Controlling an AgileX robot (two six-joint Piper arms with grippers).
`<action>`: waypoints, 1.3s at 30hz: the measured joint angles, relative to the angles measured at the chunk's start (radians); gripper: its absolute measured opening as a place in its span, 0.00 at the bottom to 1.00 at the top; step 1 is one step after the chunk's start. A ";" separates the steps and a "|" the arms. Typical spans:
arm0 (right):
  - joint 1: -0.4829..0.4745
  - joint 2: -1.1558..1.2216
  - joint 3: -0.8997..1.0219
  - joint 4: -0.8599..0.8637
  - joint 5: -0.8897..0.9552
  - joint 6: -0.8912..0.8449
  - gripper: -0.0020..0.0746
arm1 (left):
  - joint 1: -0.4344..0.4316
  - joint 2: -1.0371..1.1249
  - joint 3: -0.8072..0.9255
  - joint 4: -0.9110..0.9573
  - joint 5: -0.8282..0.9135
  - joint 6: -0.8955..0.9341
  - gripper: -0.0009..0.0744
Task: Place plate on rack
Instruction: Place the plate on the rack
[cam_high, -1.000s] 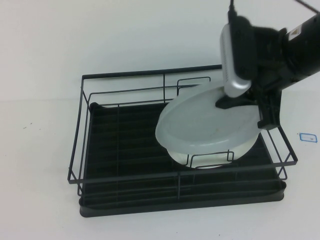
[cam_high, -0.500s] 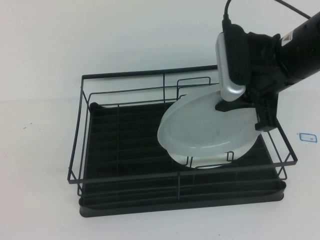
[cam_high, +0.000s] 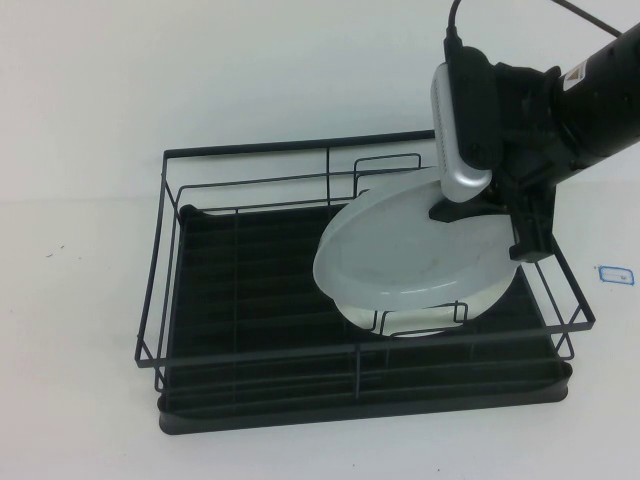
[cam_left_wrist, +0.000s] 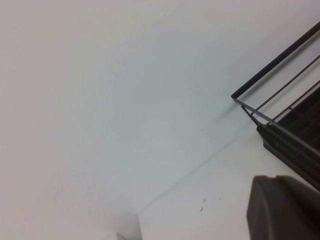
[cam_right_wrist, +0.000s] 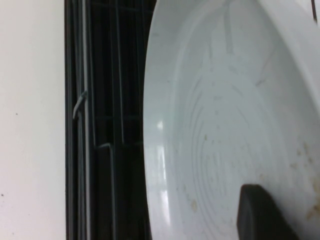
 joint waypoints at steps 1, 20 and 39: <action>0.000 -0.002 0.000 0.000 0.000 0.000 0.24 | 0.000 0.000 0.000 0.000 0.000 0.000 0.01; 0.000 0.041 -0.026 -0.032 -0.010 0.006 0.24 | 0.000 0.000 0.000 0.000 0.004 -0.007 0.01; 0.000 0.141 -0.026 -0.102 -0.012 0.112 0.24 | 0.002 0.002 0.000 0.000 0.004 -0.007 0.01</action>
